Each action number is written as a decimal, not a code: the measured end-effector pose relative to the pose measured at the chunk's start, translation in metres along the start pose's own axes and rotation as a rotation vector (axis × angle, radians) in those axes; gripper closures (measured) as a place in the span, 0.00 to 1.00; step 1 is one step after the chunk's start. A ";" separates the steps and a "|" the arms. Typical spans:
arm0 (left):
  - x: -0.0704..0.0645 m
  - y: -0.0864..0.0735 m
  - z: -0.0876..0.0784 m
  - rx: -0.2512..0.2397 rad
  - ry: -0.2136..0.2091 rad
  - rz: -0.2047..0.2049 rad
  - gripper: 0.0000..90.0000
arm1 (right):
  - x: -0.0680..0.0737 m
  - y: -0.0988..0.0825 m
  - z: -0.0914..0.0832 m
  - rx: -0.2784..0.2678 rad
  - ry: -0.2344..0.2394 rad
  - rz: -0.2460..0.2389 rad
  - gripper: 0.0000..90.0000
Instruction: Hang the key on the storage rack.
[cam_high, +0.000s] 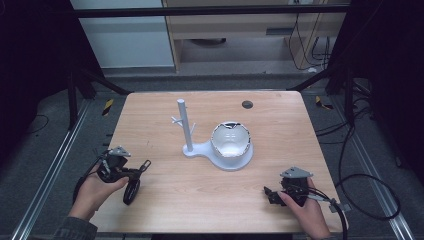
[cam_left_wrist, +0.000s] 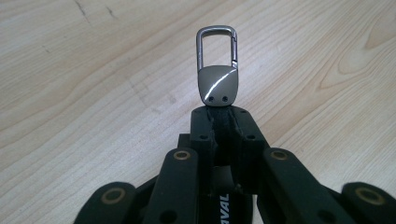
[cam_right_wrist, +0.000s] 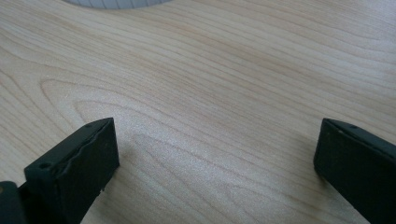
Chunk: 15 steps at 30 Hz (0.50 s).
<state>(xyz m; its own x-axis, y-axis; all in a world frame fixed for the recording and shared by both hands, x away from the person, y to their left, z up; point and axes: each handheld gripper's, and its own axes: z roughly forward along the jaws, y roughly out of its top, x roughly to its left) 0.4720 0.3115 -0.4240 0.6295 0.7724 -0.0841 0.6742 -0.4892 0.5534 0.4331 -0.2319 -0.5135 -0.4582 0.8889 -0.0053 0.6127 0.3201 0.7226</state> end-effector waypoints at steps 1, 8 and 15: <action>0.001 -0.001 -0.001 -0.007 -0.001 0.002 0.89 | 0.000 0.000 0.000 0.000 0.000 0.000 0.00; -0.001 -0.008 -0.012 -0.118 0.005 -0.010 0.90 | 0.000 0.000 0.000 0.000 0.000 0.000 0.00; -0.006 -0.008 -0.022 -0.218 0.029 -0.002 0.90 | 0.000 0.000 0.000 0.000 -0.001 0.001 0.00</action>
<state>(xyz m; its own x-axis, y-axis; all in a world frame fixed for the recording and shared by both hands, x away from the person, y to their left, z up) 0.4549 0.3196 -0.4099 0.6149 0.7861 -0.0633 0.5738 -0.3909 0.7197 0.4331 -0.2318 -0.5135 -0.4570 0.8894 -0.0051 0.6130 0.3191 0.7228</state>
